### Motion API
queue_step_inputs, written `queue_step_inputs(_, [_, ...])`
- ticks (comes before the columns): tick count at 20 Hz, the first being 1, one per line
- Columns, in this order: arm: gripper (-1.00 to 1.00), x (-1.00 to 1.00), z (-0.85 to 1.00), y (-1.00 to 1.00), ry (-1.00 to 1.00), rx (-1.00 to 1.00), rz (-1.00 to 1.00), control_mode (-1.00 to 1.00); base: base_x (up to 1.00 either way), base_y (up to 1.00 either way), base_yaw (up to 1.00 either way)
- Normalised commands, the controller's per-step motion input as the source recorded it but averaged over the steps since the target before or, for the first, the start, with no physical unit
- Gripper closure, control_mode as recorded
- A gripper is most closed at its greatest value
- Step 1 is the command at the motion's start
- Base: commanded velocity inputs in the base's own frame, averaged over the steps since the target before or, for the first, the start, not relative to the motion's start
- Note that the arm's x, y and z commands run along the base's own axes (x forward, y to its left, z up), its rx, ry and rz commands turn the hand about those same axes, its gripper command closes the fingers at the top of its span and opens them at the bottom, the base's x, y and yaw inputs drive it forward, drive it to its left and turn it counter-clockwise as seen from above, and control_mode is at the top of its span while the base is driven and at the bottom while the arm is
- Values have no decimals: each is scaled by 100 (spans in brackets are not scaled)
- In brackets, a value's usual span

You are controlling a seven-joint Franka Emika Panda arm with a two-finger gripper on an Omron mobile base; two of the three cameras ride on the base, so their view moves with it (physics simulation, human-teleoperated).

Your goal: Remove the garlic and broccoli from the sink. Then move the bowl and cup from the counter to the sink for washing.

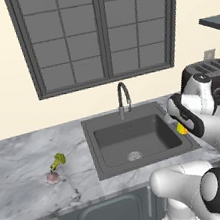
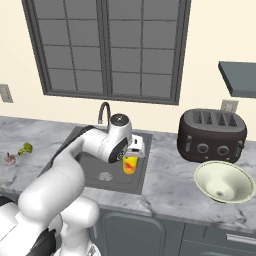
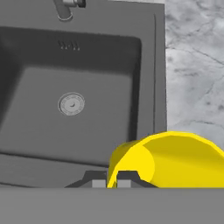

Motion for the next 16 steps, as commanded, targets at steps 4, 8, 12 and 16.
queue_step_inputs(4, [100,22,0,22,0,0,14,-100,0,0,0])
queue_step_inputs(8, [100,26,-3,15,0,0,11,-100,0,0,0])
queue_step_inputs(12, [100,23,-11,15,0,0,8,-100,0,0,0])
queue_step_inputs(16, [100,24,-11,18,-2,0,6,-100,0,0,0])
